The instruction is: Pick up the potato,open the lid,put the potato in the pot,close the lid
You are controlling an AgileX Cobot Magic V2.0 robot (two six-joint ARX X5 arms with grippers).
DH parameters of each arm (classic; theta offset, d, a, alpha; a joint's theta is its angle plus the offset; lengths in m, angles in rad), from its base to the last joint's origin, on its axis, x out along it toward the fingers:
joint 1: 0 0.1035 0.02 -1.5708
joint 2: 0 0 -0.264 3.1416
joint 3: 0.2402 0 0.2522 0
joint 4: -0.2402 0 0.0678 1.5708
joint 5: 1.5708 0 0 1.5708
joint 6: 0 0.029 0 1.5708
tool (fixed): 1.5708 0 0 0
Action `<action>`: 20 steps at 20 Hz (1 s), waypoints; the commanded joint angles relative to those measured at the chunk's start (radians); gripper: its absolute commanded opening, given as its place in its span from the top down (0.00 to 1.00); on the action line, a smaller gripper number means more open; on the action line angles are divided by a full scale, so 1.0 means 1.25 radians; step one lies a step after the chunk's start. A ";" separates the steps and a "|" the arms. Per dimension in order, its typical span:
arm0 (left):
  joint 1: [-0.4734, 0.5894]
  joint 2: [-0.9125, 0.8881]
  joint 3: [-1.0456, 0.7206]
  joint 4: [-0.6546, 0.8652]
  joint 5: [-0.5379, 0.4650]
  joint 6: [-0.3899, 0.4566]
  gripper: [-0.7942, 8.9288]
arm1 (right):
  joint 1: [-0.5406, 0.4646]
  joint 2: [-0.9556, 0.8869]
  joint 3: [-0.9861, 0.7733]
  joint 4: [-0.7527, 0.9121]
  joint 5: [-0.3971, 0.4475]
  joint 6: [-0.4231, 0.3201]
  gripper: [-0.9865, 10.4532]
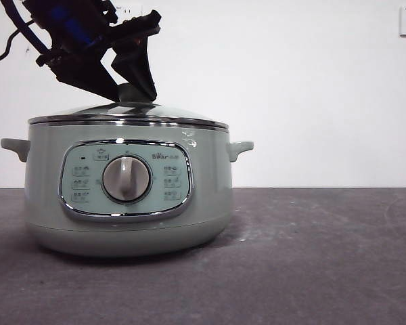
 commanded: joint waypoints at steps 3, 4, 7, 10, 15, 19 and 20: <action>-0.002 0.013 -0.014 -0.016 0.016 -0.003 0.77 | 0.001 -0.001 0.002 -0.008 0.002 0.008 0.48; -0.002 0.013 -0.014 -0.006 0.016 -0.003 0.61 | 0.000 -0.001 0.002 -0.008 0.002 0.008 0.48; -0.002 0.011 -0.009 0.041 0.009 -0.004 0.44 | 0.001 -0.001 0.002 -0.009 0.002 0.008 0.48; -0.004 -0.022 0.031 0.011 -0.005 -0.009 0.44 | 0.001 0.002 0.002 -0.008 0.002 0.008 0.48; -0.041 -0.169 0.102 -0.109 0.000 -0.008 0.51 | 0.001 -0.007 -0.059 0.027 0.000 -0.005 0.58; -0.071 -0.312 0.102 -0.182 -0.004 0.025 0.93 | 0.000 -0.083 -0.229 0.151 0.002 -0.035 0.89; -0.074 -0.338 0.102 -0.202 -0.005 0.025 0.93 | 0.000 -0.109 -0.277 0.194 0.002 -0.035 0.92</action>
